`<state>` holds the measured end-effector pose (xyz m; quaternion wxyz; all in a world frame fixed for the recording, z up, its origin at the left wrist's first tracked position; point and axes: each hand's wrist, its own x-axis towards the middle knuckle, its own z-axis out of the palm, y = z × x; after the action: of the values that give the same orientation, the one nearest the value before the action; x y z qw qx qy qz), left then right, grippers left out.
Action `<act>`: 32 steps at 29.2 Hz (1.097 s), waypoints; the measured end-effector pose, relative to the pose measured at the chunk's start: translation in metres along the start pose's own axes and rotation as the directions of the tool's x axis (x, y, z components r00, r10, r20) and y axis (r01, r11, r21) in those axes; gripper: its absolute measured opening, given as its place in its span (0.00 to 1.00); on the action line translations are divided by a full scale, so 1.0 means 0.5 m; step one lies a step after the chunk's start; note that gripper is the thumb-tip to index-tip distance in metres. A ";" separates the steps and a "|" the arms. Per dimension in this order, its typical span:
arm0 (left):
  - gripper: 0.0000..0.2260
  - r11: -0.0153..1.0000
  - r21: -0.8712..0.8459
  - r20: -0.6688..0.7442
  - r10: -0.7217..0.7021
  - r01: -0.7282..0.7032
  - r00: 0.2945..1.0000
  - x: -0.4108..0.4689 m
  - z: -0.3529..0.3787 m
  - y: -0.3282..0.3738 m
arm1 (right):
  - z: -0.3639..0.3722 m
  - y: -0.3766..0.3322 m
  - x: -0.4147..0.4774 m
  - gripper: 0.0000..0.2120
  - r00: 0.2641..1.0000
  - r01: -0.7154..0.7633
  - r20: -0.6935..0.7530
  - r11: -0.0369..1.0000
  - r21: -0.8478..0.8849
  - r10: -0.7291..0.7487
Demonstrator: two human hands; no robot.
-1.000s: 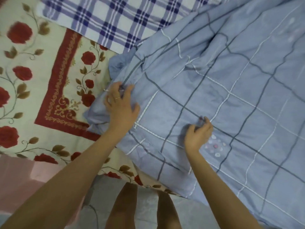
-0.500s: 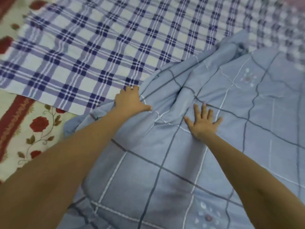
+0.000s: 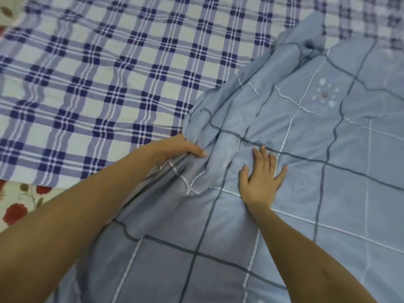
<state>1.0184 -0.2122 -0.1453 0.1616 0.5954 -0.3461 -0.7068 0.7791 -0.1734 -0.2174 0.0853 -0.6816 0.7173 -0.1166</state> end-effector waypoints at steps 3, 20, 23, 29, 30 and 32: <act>0.16 0.990 -0.007 0.043 -0.140 0.140 0.989 -0.025 -0.012 0.034 | -0.016 0.002 -0.001 0.26 1.000 -0.012 -0.017 0.995 0.102 0.014; 0.38 0.922 0.236 -0.908 0.097 0.306 0.409 -0.028 -0.132 0.007 | -0.067 0.040 0.136 0.31 0.929 -0.220 0.267 0.962 -0.160 0.256; 0.42 0.731 0.634 -0.747 0.494 0.253 0.446 0.021 -0.098 0.034 | -0.049 0.037 0.166 0.30 0.948 -0.185 0.224 0.964 -0.192 0.226; 0.54 0.748 0.613 -0.710 0.381 0.253 0.593 0.157 -0.044 0.105 | -0.017 0.014 0.286 0.30 0.974 -0.122 0.160 0.968 -0.218 0.159; 0.57 0.752 0.604 -0.711 0.361 0.263 0.603 0.186 -0.043 0.110 | -0.006 0.023 0.317 0.31 0.973 -0.141 0.150 0.965 -0.222 0.177; 0.61 0.707 0.649 -0.696 0.403 0.281 0.594 0.207 -0.058 0.111 | 0.004 0.026 0.357 0.33 0.975 -0.153 0.122 0.959 -0.240 0.187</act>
<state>1.0112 -0.3262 -0.1845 0.0858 0.8465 -0.4986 -0.1656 0.7572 -0.3509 -0.2163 0.0671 -0.6292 0.7740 0.0238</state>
